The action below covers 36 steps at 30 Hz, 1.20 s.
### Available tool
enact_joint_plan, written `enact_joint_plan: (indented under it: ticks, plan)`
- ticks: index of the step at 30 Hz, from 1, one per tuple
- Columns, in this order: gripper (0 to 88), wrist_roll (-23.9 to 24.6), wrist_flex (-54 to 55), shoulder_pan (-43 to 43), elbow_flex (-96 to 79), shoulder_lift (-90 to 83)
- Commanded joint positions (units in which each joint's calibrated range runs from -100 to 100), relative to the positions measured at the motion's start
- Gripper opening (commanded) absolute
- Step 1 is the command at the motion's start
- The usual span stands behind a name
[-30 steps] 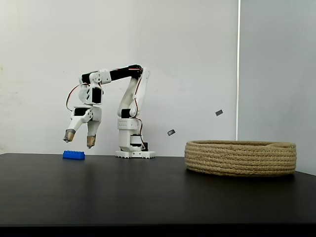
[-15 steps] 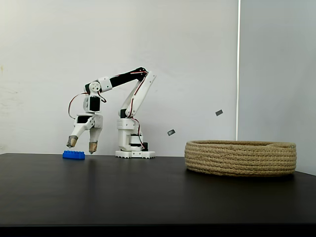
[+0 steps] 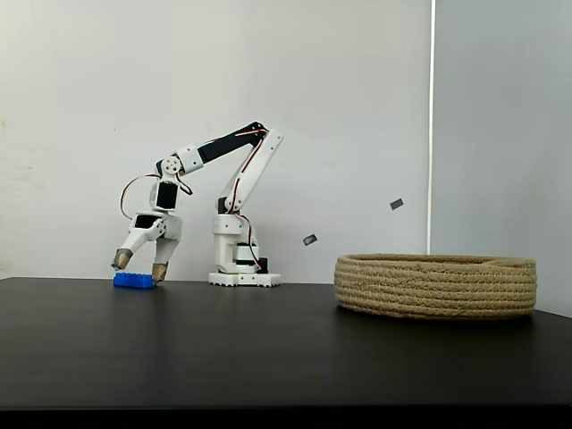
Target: Place the lego blocks in the tray
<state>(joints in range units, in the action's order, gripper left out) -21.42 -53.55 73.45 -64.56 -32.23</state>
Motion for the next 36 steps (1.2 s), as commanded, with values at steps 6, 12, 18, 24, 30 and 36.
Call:
enact_joint_plan:
  ticks: [6,12,18,24,30,36]
  plan:
    - [26.8,-0.15,2.45,0.25,0.22,-0.44]
    - [0.3,-0.73,2.87,-0.58,0.22,-0.44]
    - [0.2,0.24,2.03,-6.43,2.68,-3.54]
    - [0.1,9.23,-10.96,-22.5,18.55,-9.9]
    - [0.1,19.39,-24.46,-41.05,38.25,-9.13]
    - [0.1,25.15,-20.37,-61.25,41.71,-11.45]
